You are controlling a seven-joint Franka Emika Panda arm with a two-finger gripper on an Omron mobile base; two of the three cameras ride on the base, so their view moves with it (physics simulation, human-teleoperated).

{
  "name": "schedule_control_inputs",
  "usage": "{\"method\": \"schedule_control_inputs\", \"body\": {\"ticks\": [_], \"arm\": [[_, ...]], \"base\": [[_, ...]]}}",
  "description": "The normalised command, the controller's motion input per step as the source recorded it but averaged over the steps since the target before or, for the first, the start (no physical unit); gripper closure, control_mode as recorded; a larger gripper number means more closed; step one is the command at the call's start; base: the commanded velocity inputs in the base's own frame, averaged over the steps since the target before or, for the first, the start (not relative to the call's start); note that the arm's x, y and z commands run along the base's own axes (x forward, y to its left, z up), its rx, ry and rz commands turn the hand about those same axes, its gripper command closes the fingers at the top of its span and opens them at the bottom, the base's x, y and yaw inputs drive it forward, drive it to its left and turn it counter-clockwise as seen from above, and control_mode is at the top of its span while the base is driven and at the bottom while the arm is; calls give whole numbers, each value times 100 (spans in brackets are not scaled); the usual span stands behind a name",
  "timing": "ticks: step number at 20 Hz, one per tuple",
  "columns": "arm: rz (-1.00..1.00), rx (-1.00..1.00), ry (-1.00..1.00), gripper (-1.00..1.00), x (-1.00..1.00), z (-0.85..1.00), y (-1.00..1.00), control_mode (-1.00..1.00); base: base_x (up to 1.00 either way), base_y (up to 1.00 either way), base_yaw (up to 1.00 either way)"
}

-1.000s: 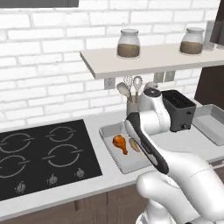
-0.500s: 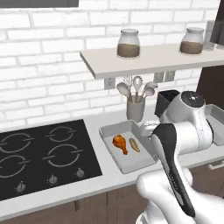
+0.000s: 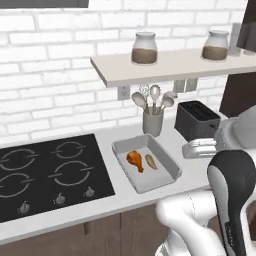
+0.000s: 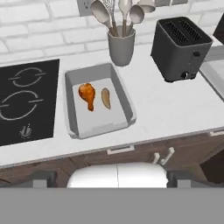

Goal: Place one sweet potato and one chicken drumstick in each tupperware on the nearby counter, to pack two identical lunches.

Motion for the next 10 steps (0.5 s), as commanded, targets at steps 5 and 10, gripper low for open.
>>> {"method": "schedule_control_inputs", "body": {"ticks": [5,10], "arm": [[0,0,0,-100,0,0,0,100],[0,0,0,-100,0,0,0,100]], "base": [[-49,-57,-33],[-36,-61,-67]]}}
